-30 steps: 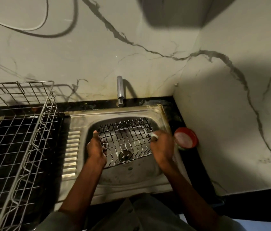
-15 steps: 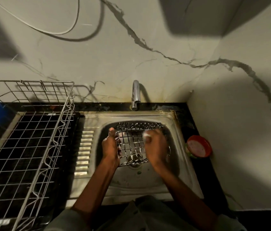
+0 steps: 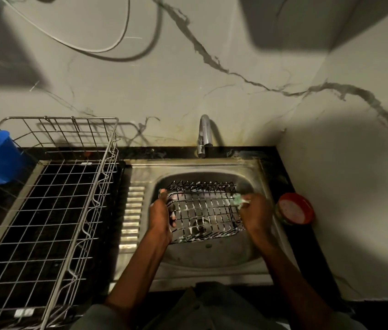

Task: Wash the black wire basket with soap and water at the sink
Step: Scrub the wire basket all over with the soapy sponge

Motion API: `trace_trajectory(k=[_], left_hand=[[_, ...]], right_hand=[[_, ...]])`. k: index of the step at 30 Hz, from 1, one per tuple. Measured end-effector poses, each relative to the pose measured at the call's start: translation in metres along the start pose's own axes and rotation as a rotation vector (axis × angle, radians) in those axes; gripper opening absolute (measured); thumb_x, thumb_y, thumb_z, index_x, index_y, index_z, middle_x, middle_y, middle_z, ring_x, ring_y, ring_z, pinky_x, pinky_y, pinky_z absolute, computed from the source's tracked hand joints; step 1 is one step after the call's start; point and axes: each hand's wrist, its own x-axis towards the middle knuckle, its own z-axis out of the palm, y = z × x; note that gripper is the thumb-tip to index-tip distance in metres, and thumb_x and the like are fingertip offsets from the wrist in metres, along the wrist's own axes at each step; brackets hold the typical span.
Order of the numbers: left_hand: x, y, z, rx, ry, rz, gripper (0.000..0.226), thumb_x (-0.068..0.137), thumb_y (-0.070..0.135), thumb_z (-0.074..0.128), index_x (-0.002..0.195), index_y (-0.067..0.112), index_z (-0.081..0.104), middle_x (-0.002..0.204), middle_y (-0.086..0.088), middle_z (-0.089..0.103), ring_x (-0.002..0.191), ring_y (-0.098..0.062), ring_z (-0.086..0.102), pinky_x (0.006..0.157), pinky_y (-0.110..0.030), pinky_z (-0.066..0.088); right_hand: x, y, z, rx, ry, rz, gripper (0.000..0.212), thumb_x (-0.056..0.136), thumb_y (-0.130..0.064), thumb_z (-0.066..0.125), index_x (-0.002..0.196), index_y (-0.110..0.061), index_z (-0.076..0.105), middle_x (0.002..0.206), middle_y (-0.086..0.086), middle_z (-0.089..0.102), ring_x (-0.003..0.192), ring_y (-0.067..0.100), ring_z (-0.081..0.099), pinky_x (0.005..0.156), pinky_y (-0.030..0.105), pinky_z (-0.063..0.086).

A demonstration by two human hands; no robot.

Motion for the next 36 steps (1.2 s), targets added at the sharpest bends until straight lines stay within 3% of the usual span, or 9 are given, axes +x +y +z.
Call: trace_trajectory(k=[4,6,10,16,19,23,30,33,36], left_hand=[[0.006,-0.004,0.002,0.013,-0.003,0.014,0.04,0.108,0.049,0.046,0.096,0.019,0.07,0.066,0.004,0.057,0.045,-0.01,0.038,0.036,-0.018,0.025],[0.005,-0.007,0.012,0.016,0.009,0.023,0.042,0.108,0.05,0.045,0.099,0.018,0.071,0.073,0.001,0.061,0.046,-0.011,0.038,0.036,-0.018,0.026],[0.002,-0.006,0.024,0.034,0.032,0.03,0.041,0.108,0.049,0.046,0.097,0.018,0.071,0.076,0.0,0.065,0.049,-0.011,0.039,0.044,-0.023,0.027],[0.005,-0.012,0.023,-0.027,0.096,0.004,0.032,0.106,0.044,0.052,0.095,0.02,0.071,0.067,0.005,0.056,0.05,-0.009,0.036,0.049,-0.026,0.026],[0.012,-0.016,0.025,-0.079,0.137,0.004,0.032,0.106,0.04,0.051,0.098,0.018,0.073,0.067,0.004,0.056,0.048,-0.008,0.035,0.044,-0.023,0.025],[0.01,-0.016,0.026,-0.125,0.183,0.008,0.033,0.108,0.039,0.048,0.101,0.017,0.071,0.07,0.004,0.057,0.05,-0.007,0.037,0.047,-0.024,0.027],[0.006,-0.021,0.016,-0.038,0.141,0.015,0.035,0.106,0.045,0.051,0.093,0.018,0.07,0.073,0.002,0.062,0.043,-0.007,0.038,0.044,-0.023,0.028],[0.0,-0.024,0.019,0.002,0.083,0.035,0.038,0.106,0.045,0.053,0.089,0.016,0.071,0.06,0.005,0.059,0.037,-0.006,0.037,0.038,-0.018,0.023],[-0.003,-0.023,0.025,0.009,0.062,0.067,0.042,0.107,0.048,0.05,0.09,0.015,0.071,0.053,0.003,0.052,0.032,-0.006,0.036,0.035,-0.015,0.022]], right_hand=[[-0.01,-0.02,0.002,-0.004,0.061,-0.014,0.02,0.089,-0.013,0.067,0.105,-0.022,0.072,0.096,-0.004,0.072,0.078,0.009,0.063,0.056,0.009,0.041],[-0.025,-0.046,0.012,0.061,0.012,-0.204,0.018,0.089,-0.015,0.067,0.102,-0.025,0.072,0.101,-0.004,0.069,0.088,0.011,0.063,0.072,0.023,0.054],[-0.033,-0.058,0.011,-0.024,-0.061,-0.64,0.018,0.09,-0.016,0.064,0.107,-0.022,0.07,0.109,-0.007,0.063,0.1,0.012,0.055,0.08,0.022,0.046],[0.015,0.019,-0.028,-0.04,0.009,-0.185,0.027,0.082,-0.002,0.069,0.099,-0.022,0.073,0.104,-0.002,0.071,0.095,0.02,0.065,0.075,0.032,0.054],[-0.005,0.02,-0.022,-0.045,-0.019,-0.186,0.02,0.08,-0.003,0.067,0.089,-0.02,0.072,0.093,0.0,0.072,0.086,0.02,0.065,0.071,0.029,0.05],[-0.026,0.004,-0.006,0.005,-0.189,-0.446,0.012,0.086,-0.014,0.062,0.09,-0.025,0.064,0.094,-0.008,0.064,0.086,0.012,0.06,0.074,0.033,0.053],[0.02,0.011,-0.007,0.073,0.049,0.013,0.021,0.089,-0.01,0.065,0.105,-0.018,0.076,0.103,0.004,0.076,0.092,0.022,0.07,0.071,0.019,0.043],[0.014,-0.025,0.001,0.103,0.09,0.014,0.018,0.09,-0.008,0.066,0.102,-0.018,0.075,0.101,0.004,0.073,0.093,0.021,0.068,0.068,0.021,0.041],[-0.018,-0.061,0.019,0.113,0.014,-0.19,0.02,0.088,-0.01,0.069,0.105,-0.019,0.073,0.108,-0.001,0.068,0.098,0.015,0.063,0.074,0.013,0.039]])
